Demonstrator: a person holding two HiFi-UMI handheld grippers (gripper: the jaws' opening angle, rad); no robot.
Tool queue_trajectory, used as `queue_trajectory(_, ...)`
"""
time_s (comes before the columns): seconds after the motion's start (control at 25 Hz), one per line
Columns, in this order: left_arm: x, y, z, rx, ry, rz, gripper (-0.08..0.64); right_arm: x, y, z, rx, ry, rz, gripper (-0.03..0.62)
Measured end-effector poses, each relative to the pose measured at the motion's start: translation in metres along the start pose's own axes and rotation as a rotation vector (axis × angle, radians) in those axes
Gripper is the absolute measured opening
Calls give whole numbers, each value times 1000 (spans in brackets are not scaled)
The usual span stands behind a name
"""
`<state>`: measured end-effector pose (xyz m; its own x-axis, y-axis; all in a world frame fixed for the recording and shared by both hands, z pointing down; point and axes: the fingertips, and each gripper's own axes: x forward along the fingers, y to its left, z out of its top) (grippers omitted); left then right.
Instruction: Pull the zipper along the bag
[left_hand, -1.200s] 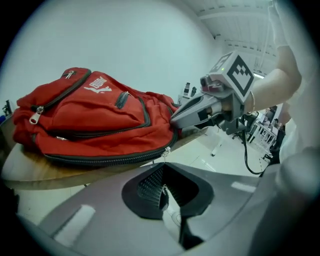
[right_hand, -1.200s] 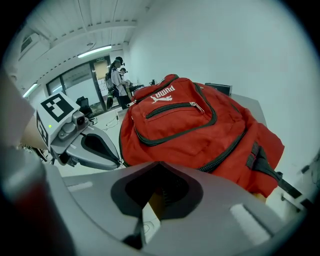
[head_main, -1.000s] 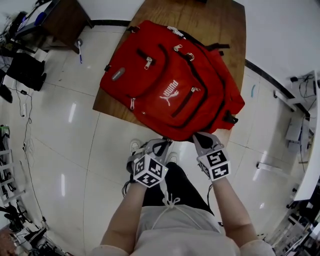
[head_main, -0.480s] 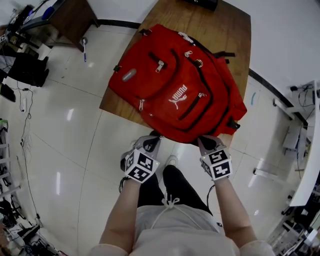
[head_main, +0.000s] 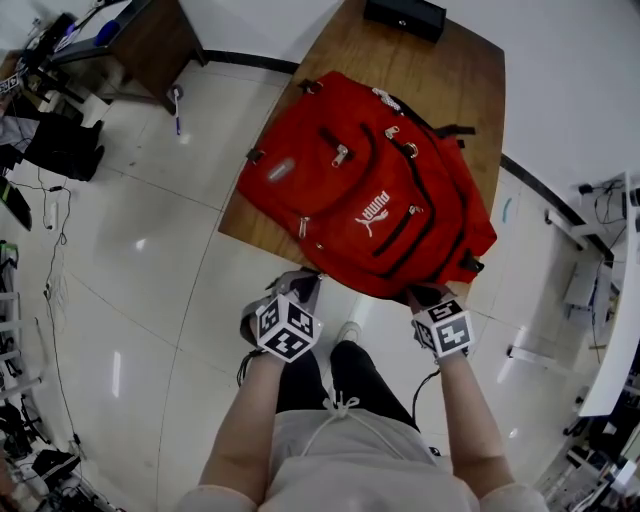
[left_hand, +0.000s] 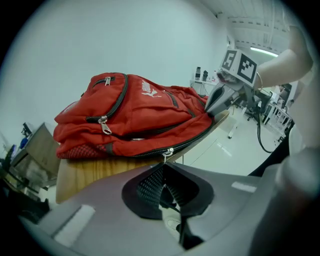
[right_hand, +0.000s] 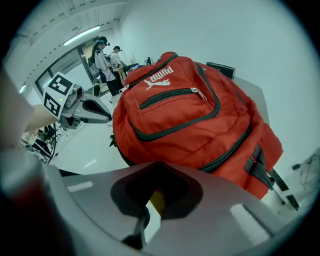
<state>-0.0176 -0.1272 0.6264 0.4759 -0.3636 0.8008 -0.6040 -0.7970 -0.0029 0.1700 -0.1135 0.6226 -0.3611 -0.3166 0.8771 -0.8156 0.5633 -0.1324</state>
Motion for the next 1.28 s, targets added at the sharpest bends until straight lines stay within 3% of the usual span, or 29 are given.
queue_trajectory(0.24,-6,23,4,38,11,-36,11,0,-2,1,16,22,4,5)
queue_trajectory(0.4,-4,24,-2,-21,-6,-79,9,0,0,0,36,13,-1,5)
queue_trajectory(0.64,0,32,-8,-122,-6,-126,17,4,1,1,-9,84,-26,5)
queue_trajectory(0.96,-6,54,-9,-141,-6,-95,23,5,-2,-2,-23,112,-65,5)
queue_trajectory(1.16,-7,50,-12,-163,0,-123,17,6,0,-4,40,100,-68,5)
queue_trajectory(1.28,-6,51,-11,-246,-15,-150,22,6,-1,-2,75,81,-66,5)
